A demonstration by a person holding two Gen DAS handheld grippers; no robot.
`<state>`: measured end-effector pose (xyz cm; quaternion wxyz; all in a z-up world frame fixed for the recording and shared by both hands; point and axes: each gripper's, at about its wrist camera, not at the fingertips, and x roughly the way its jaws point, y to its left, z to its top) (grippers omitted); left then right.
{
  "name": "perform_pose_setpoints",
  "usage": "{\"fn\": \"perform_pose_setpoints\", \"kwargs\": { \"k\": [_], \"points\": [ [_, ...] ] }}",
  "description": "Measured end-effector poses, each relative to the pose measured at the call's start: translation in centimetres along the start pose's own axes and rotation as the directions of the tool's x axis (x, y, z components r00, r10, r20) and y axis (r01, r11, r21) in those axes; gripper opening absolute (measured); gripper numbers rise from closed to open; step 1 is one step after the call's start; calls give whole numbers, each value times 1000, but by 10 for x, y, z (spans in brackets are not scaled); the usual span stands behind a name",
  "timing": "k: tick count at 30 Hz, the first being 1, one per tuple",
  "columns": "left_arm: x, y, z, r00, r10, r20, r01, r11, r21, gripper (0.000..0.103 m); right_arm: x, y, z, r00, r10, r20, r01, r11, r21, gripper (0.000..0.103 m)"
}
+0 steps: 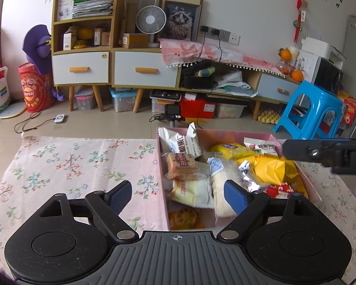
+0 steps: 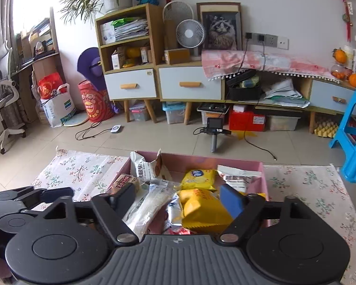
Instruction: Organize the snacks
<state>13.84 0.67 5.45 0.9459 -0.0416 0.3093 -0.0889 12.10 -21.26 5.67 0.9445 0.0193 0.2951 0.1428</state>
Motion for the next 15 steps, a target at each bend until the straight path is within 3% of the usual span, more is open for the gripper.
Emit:
{"fn": "perform_pose_setpoints", "kwargs": {
  "k": [8,15],
  "points": [
    [-24,4,-18,999,15,-40,-15,1000,12,94,-23,-19,-21,999,-41,-4,41,997,71,87],
    [-48,8,-44,995,38,-88,-39,999,-11,96,-47,-20,-47,997,-76,-23,78,993,88,90]
  ]
}}
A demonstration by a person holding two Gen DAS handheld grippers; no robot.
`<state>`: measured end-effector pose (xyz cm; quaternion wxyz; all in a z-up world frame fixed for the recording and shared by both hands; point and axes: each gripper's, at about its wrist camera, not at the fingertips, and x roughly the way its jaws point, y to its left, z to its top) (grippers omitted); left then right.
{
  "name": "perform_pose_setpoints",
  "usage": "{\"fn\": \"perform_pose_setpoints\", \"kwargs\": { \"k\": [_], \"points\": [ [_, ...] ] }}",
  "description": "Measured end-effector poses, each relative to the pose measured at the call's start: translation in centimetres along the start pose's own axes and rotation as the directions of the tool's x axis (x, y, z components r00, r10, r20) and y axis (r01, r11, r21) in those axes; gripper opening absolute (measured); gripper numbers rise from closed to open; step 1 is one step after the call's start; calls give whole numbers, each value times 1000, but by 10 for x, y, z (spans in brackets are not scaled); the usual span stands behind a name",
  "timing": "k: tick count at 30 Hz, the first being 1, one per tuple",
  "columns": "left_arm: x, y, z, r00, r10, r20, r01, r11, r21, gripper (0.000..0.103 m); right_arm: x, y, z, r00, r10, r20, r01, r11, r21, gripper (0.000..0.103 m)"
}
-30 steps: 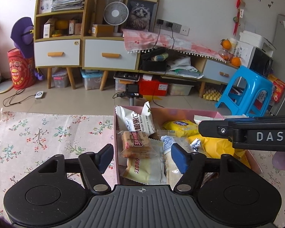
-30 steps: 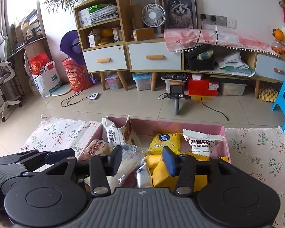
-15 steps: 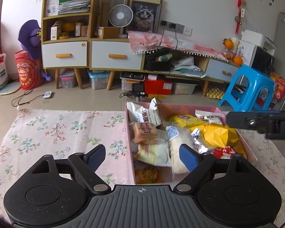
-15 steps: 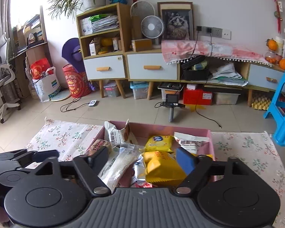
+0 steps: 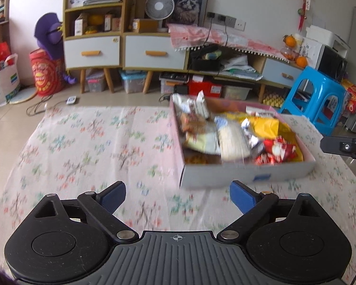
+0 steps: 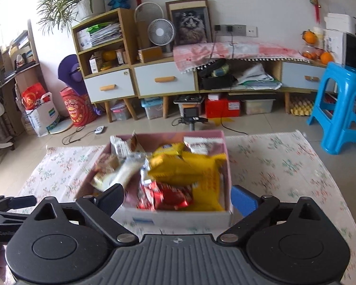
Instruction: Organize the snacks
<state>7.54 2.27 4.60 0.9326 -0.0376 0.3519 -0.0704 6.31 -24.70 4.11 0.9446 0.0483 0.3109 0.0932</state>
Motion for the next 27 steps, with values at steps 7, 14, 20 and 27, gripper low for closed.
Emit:
{"fn": "perform_pose_setpoints", "kwargs": {
  "k": [7,14,20,27],
  "points": [
    [-17,3,-23,997,33,-74,-38,998,-59,97,-21,14,-21,999,2,-39,-2,1000,-13,91],
    [-36,-7,-36,989,81,-126,-87,995,-47,99,-41,21,-41,997,1,-80,2,1000,31,92],
    [-59,-22,-41,987,108,-122,-110,994,-12,102,-51,27,-58,992,-18,-125,20,1000,20,94],
    [-75,-36,-43,982,162,-99,-161,987,23,103,-61,39,-69,989,-70,-128,65,997,-47,94]
  ]
}}
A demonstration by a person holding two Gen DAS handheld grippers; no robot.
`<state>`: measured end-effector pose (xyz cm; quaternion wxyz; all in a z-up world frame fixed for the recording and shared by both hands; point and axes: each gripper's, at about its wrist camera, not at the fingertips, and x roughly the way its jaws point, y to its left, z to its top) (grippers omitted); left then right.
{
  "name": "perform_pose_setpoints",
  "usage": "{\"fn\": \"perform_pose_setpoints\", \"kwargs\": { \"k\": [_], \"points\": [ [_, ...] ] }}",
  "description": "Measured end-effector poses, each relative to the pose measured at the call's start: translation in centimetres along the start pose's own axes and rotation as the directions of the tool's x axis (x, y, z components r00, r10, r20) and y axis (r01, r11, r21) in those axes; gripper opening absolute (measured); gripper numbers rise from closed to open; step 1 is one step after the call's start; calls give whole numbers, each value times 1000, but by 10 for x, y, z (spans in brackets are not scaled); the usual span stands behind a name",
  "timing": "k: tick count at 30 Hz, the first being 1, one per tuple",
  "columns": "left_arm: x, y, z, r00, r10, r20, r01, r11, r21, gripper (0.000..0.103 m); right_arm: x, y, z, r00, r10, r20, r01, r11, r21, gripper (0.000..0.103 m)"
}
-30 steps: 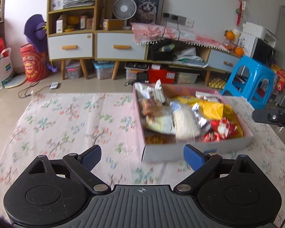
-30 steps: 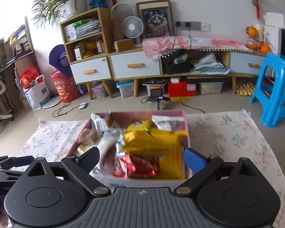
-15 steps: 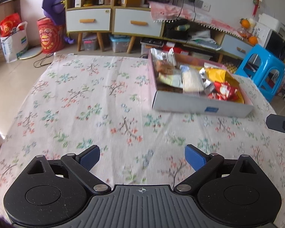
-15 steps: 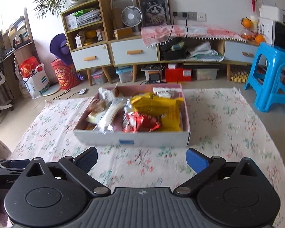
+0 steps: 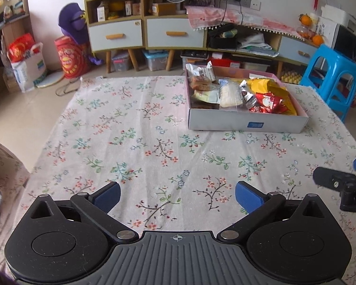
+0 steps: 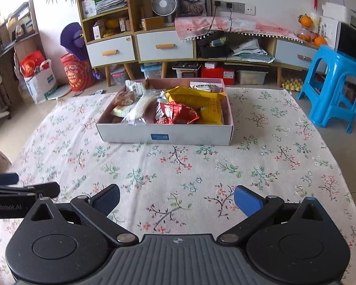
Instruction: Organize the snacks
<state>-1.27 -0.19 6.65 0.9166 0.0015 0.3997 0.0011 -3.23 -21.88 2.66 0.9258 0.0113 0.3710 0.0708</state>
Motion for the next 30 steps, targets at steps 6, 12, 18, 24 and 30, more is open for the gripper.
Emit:
{"fn": "perform_pose_setpoints", "kwargs": {
  "k": [6,12,18,24,30],
  "points": [
    [0,-5,-5,999,31,-15,-30,1000,7,103,-6,3,1,999,-21,38,20,1000,5,94],
    [3,-1,-6,998,47,-29,-48,998,-30,103,-8,3,1,998,-29,57,29,1000,11,94],
    [5,0,-7,998,61,-33,-62,997,-42,103,-10,5,0,997,-32,65,31,999,10,94],
    [5,0,-7,997,66,-36,-68,997,-44,103,-11,9,0,997,-28,69,29,1000,-5,94],
    [5,1,-7,997,71,-34,-72,997,-41,103,-11,11,0,997,-31,74,32,999,-10,95]
  ]
}}
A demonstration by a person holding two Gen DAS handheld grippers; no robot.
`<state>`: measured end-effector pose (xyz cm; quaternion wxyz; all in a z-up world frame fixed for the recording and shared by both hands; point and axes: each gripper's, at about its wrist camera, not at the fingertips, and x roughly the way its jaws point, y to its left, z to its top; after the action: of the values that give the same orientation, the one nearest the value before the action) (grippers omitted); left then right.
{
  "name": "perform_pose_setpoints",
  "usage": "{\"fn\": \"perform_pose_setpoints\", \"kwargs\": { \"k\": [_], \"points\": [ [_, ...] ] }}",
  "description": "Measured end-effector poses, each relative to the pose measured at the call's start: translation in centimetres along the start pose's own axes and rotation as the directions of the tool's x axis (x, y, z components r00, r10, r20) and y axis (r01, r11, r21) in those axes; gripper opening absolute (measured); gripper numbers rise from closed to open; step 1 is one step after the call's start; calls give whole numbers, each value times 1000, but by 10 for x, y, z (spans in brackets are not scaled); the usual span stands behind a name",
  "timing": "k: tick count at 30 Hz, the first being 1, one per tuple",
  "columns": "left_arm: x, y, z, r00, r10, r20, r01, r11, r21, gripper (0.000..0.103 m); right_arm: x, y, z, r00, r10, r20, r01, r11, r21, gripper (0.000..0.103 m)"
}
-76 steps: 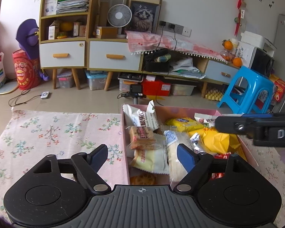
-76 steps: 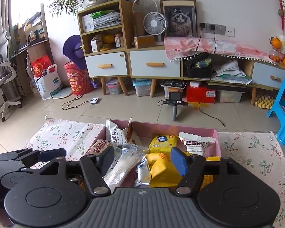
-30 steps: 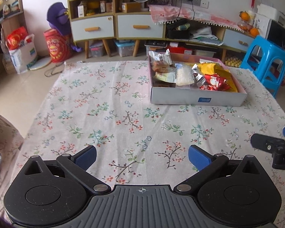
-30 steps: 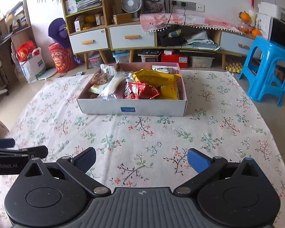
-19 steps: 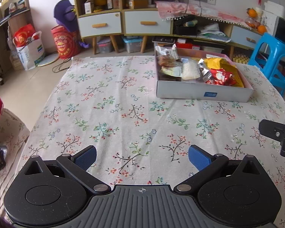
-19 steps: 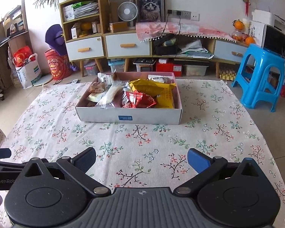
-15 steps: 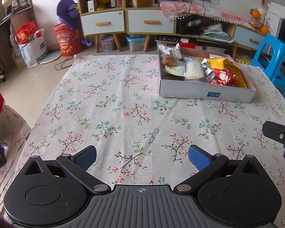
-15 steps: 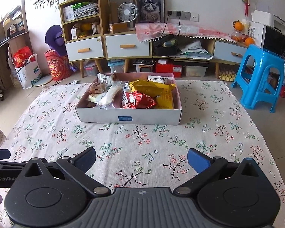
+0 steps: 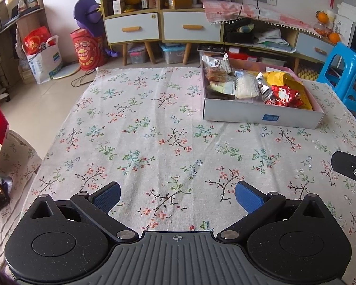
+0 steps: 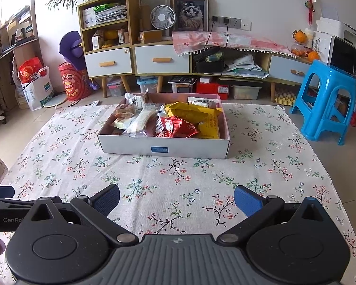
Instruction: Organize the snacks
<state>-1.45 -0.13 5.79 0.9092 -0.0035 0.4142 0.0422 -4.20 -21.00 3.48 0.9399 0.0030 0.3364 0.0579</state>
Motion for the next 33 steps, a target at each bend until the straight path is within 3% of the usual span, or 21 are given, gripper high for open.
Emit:
{"fn": "perform_pose_setpoints", "kwargs": {
  "k": [33],
  "points": [
    [0,-1,0,1000,-2,-1,2,1000,1,103,1,1,-2,1000,-1,-13,1,1000,0,94]
  ]
}}
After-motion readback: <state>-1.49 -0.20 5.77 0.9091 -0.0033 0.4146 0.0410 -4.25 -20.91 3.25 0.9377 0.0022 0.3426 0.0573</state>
